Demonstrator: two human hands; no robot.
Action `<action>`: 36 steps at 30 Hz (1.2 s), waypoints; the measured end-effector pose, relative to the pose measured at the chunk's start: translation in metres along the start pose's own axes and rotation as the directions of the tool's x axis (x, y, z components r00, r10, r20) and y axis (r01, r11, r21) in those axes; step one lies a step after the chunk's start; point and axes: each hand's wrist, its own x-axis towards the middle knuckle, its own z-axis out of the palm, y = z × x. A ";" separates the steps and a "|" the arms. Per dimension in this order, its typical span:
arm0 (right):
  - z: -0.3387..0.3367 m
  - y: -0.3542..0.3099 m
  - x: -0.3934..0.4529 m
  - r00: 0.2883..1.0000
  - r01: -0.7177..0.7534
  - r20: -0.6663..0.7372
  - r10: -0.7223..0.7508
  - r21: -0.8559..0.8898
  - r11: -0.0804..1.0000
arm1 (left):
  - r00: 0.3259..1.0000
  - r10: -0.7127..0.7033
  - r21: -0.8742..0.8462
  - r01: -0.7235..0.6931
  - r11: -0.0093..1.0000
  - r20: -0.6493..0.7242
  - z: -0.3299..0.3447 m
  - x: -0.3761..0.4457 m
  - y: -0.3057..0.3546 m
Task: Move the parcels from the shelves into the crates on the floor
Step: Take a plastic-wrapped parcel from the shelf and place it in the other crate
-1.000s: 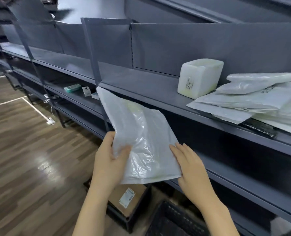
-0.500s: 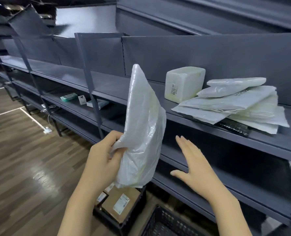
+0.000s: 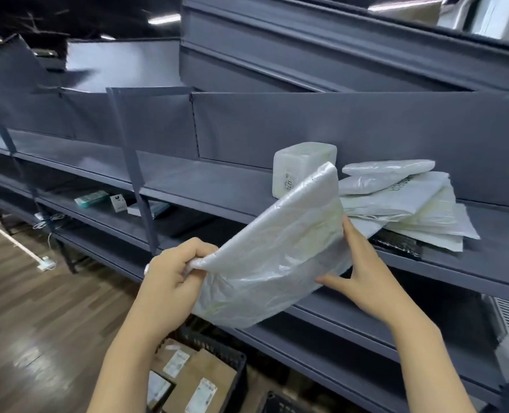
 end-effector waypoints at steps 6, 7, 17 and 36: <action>0.002 -0.011 0.005 0.998 -0.065 0.022 0.063 0.126 0.990 | 0.992 -0.024 -0.136 0.007 0.991 -0.126 -0.011 0.014 -0.026; 0.005 -0.012 0.005 0.997 -0.073 0.035 0.070 0.090 0.993 | 0.987 -0.037 -0.165 0.011 0.986 -0.153 -0.012 0.017 -0.031; 0.043 -0.012 0.022 0.865 0.231 -0.363 -0.345 -0.323 0.918 | 0.953 -0.094 -0.081 0.074 0.994 -0.290 -0.025 0.035 -0.040; 0.041 -0.016 0.015 0.937 0.125 -0.304 -0.172 -0.169 0.978 | 0.946 -0.143 0.006 0.151 0.989 -0.292 -0.021 0.039 -0.086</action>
